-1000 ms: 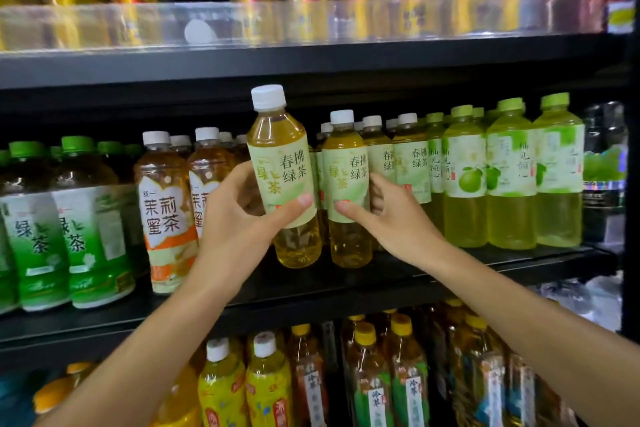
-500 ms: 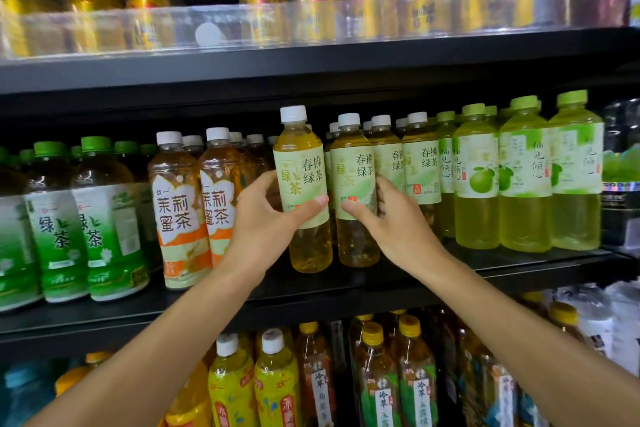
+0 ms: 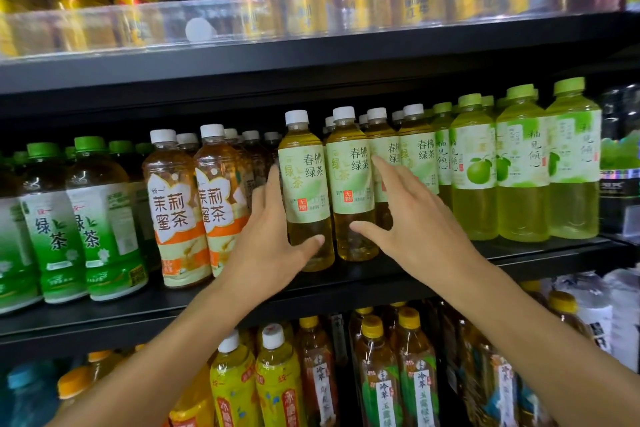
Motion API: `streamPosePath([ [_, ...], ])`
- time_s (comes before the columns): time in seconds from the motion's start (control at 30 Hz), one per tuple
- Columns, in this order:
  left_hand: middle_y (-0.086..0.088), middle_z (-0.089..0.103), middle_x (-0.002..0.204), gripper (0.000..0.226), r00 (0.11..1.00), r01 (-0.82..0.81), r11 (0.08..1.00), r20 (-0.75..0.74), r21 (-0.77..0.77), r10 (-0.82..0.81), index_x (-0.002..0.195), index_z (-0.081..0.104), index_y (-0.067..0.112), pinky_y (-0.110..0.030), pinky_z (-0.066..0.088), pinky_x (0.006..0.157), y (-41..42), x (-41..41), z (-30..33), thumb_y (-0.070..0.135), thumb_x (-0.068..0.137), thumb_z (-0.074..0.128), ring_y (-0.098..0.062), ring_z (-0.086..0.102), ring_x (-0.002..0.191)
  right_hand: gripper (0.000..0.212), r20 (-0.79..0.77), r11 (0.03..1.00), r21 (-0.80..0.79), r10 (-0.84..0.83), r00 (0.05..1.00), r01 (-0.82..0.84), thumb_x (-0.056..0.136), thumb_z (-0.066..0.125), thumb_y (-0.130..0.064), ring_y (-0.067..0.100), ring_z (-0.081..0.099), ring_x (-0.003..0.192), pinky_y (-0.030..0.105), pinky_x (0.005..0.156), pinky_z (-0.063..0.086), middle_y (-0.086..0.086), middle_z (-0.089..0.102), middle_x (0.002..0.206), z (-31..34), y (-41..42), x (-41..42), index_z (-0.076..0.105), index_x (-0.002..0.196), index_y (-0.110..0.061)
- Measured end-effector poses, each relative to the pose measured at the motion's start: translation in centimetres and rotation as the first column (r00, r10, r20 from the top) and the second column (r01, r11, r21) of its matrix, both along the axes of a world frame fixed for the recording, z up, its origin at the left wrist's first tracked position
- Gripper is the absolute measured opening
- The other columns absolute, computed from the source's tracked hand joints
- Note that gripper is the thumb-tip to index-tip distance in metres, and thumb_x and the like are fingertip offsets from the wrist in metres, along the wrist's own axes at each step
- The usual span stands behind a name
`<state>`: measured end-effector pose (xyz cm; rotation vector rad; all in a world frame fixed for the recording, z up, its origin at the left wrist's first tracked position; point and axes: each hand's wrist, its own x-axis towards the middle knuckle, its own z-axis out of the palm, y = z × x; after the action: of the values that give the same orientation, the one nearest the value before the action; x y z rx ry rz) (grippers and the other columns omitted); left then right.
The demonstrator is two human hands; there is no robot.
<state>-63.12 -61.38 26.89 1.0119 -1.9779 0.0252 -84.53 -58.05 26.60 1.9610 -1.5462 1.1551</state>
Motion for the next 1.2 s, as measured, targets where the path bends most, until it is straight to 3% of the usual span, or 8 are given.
streamPosePath([
  [0.1, 0.011, -0.012, 0.167, 0.126, 0.988, -0.025, 0.978, 0.143, -0.209, 0.055, 0.159, -0.021, 0.029, -0.014, 0.029, 0.107, 0.7, -0.1, -0.8, 0.027, 0.084, 0.081, 0.002, 0.001, 0.148, 0.108, -0.178, 0.997, -0.078, 0.000, 0.984, -0.014, 0.083, 0.075, -0.049, 0.016, 0.010, 0.154, 0.041, 0.107, 0.049, -0.007, -0.003, 0.167, -0.4, 0.3, 0.3, 0.001, 0.160, -0.033],
  [0.2, 0.010, -0.035, 0.163, 0.125, 0.962, -0.005, 0.942, 0.255, -0.336, 0.096, 0.159, -0.019, 0.031, -0.003, 0.024, 0.095, 0.6, -0.2, -0.8, 0.024, 0.084, 0.081, -0.007, -0.017, 0.154, 0.112, -0.264, 0.998, -0.065, 0.004, 0.965, -0.021, 0.082, 0.078, -0.046, 0.017, -0.001, 0.156, 0.035, 0.103, 0.053, -0.007, -0.023, 0.166, -1.0, -0.4, 0.3, -0.001, 0.161, -0.032],
  [0.43, 0.009, -0.038, 0.162, 0.116, 0.939, -0.012, 0.936, 0.317, -0.353, 0.132, 0.161, -0.013, 0.031, -0.015, 0.041, 0.100, -0.4, -0.1, -0.5, 0.030, 0.088, 0.077, -0.016, -0.020, 0.155, 0.113, -0.315, 0.995, -0.101, -0.013, 0.949, -0.019, 0.082, 0.077, -0.050, 0.016, 0.036, 0.146, 0.024, 0.082, 0.055, -0.006, -0.024, 0.166, -0.9, -1.6, -0.3, -0.001, 0.161, -0.030],
  [0.6, 0.008, -0.040, 0.161, 0.117, 0.927, -0.054, 0.940, 0.333, -0.337, 0.173, 0.160, -0.016, 0.030, -0.025, 0.058, 0.094, -1.0, -0.6, -0.2, 0.031, 0.089, 0.076, -0.018, -0.021, 0.155, 0.114, -0.317, 0.994, -0.109, -0.019, 0.948, -0.017, 0.081, 0.078, -0.050, 0.020, 0.018, 0.154, 0.033, 0.106, 0.047, -0.003, -0.020, 0.167, -0.8, -2.4, -0.2, 0.000, 0.161, -0.029],
  [0.83, 0.003, -0.044, 0.159, 0.118, 0.894, -0.131, 0.928, 0.362, -0.350, 0.263, 0.159, -0.021, 0.028, -0.029, 0.042, 0.110, -2.1, -1.1, -0.2, 0.038, 0.090, 0.074, -0.022, -0.022, 0.155, 0.114, -0.320, 0.995, -0.096, -0.041, 0.947, 0.011, 0.078, 0.079, -0.052, 0.021, 0.018, 0.154, 0.034, 0.113, 0.039, 0.000, -0.015, 0.168, -0.7, -3.4, 0.0, 0.005, 0.161, -0.029],
  [1.0, -0.003, -0.041, 0.161, 0.115, 0.862, -0.206, 0.916, 0.379, -0.345, 0.337, 0.160, -0.019, 0.025, -0.044, 0.026, 0.124, -2.8, -1.2, -0.2, 0.043, 0.090, 0.071, -0.025, -0.021, 0.155, 0.112, -0.352, 0.992, -0.108, -0.095, 0.931, 0.061, 0.078, 0.079, -0.055, 0.026, 0.003, 0.156, 0.044, 0.125, 0.013, 0.006, -0.005, 0.169, -0.5, -3.9, 0.1, 0.010, 0.161, -0.025],
  [1.1, -0.006, -0.031, 0.166, 0.097, 0.853, -0.152, 0.896, 0.403, -0.416, 0.332, 0.163, -0.007, 0.023, -0.048, 0.005, 0.125, -2.5, -1.5, -0.2, 0.055, 0.094, 0.055, -0.028, -0.025, 0.154, 0.105, -0.293, 0.989, -0.096, -0.137, 0.946, 0.114, 0.083, 0.064, -0.065, 0.029, -0.016, 0.155, 0.058, 0.124, 0.002, 0.003, -0.014, 0.169, -0.7, -3.4, -1.2, 0.004, 0.161, -0.030],
  [1.2, -0.003, -0.027, 0.167, 0.078, 0.814, -0.096, 0.890, 0.480, -0.445, 0.328, 0.162, -0.006, 0.031, -0.055, 0.005, 0.126, -2.4, -2.6, -0.6, 0.064, 0.101, 0.030, -0.031, -0.028, 0.152, 0.095, -0.224, 0.980, -0.014, -0.196, 0.955, 0.198, 0.090, 0.045, -0.072, 0.033, -0.030, 0.150, 0.064, 0.120, -0.005, -0.002, -0.031, 0.164, -1.0, -3.4, -2.7, -0.009, 0.160, -0.036],
])
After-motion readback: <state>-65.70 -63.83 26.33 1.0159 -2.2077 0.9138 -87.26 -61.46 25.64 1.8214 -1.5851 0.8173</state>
